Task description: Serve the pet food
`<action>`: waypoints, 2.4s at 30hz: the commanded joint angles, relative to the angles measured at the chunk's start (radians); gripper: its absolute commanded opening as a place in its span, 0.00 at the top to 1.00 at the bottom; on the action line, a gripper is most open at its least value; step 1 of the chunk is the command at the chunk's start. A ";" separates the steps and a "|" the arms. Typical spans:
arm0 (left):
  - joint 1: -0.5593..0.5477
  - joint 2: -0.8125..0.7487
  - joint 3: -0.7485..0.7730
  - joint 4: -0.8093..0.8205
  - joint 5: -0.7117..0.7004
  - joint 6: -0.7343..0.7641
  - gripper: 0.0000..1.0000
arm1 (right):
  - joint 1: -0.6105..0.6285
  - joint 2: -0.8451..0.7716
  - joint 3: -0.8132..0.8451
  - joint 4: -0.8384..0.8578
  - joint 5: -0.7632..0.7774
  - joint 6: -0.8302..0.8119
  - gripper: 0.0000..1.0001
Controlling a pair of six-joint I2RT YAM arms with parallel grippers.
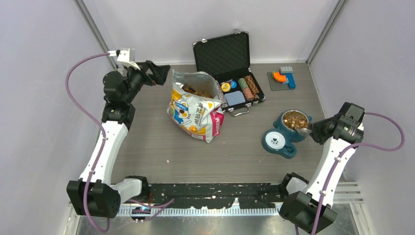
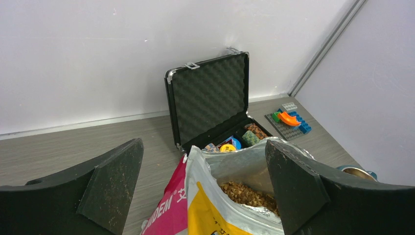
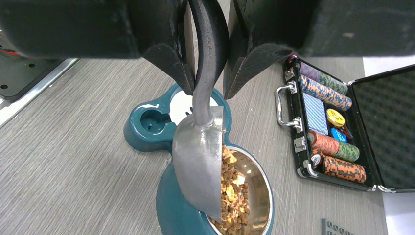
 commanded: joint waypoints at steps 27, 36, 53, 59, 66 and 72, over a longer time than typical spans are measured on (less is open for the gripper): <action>0.014 -0.051 0.006 0.006 -0.003 0.025 0.01 | 0.153 0.240 0.274 -0.093 0.168 -0.035 0.95; 0.013 -0.053 0.007 0.007 -0.006 0.027 0.01 | 0.159 0.266 0.386 -0.142 0.195 -0.068 0.95; 0.015 -0.053 0.009 0.002 0.004 0.022 0.01 | 0.203 0.275 0.347 -0.142 0.163 -0.086 0.95; 0.014 -0.057 0.005 0.003 0.001 0.023 0.01 | 0.204 0.273 0.387 -0.174 0.178 -0.094 0.95; 0.014 -0.054 0.005 0.007 0.005 0.020 0.01 | 0.209 0.266 0.419 -0.209 0.167 -0.142 0.95; 0.013 -0.060 0.005 0.001 0.006 0.021 0.01 | 0.219 0.260 0.440 -0.213 0.152 -0.179 0.95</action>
